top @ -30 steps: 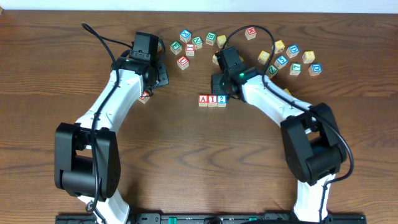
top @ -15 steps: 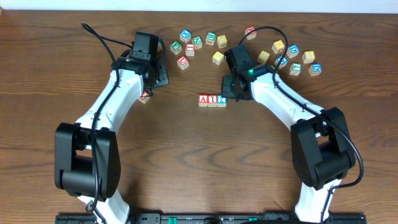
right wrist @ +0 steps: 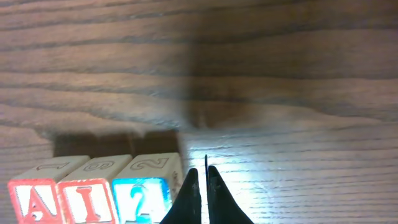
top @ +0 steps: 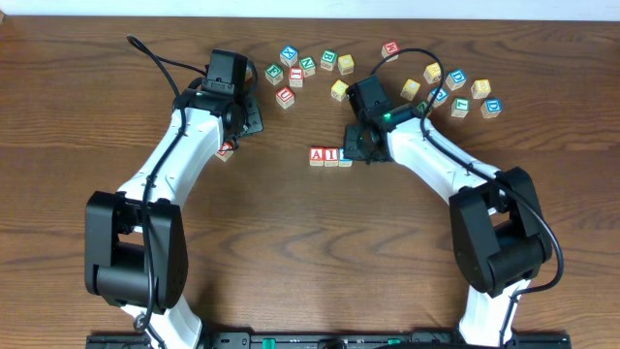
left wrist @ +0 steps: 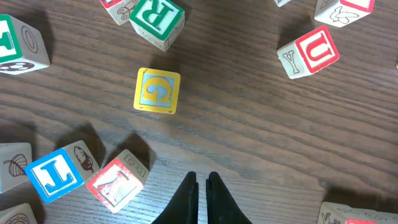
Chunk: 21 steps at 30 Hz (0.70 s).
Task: Spell out AI2
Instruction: 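Lift the right gripper up and back from the row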
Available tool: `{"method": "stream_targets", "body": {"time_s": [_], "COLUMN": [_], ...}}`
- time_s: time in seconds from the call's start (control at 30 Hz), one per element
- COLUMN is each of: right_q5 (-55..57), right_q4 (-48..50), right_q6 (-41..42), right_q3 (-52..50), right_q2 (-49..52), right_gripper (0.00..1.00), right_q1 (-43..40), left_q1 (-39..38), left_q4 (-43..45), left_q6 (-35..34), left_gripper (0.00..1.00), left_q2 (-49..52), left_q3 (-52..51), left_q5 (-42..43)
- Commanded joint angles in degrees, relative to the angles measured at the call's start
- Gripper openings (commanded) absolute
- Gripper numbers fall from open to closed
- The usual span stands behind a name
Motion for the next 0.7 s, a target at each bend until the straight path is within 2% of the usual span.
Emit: {"method": "stream_targets", "body": {"time_s": [0.0, 0.67], "right_q5": [0.81, 0.79], "right_q4": [-0.04, 0.66], "right_q6": [0.68, 0.68], "right_q3": [-0.48, -0.48], "right_q2": [-0.68, -0.68], "right_gripper": [0.01, 0.01], "right_q1": [0.92, 1.31], "left_q1": [0.0, -0.02], "left_q4": [-0.04, -0.07], "left_q6": [0.33, 0.33], "left_gripper": [0.08, 0.07], "left_q2": [-0.37, -0.37], "left_q3": [0.5, 0.5], "left_q5": [-0.76, -0.74]}}
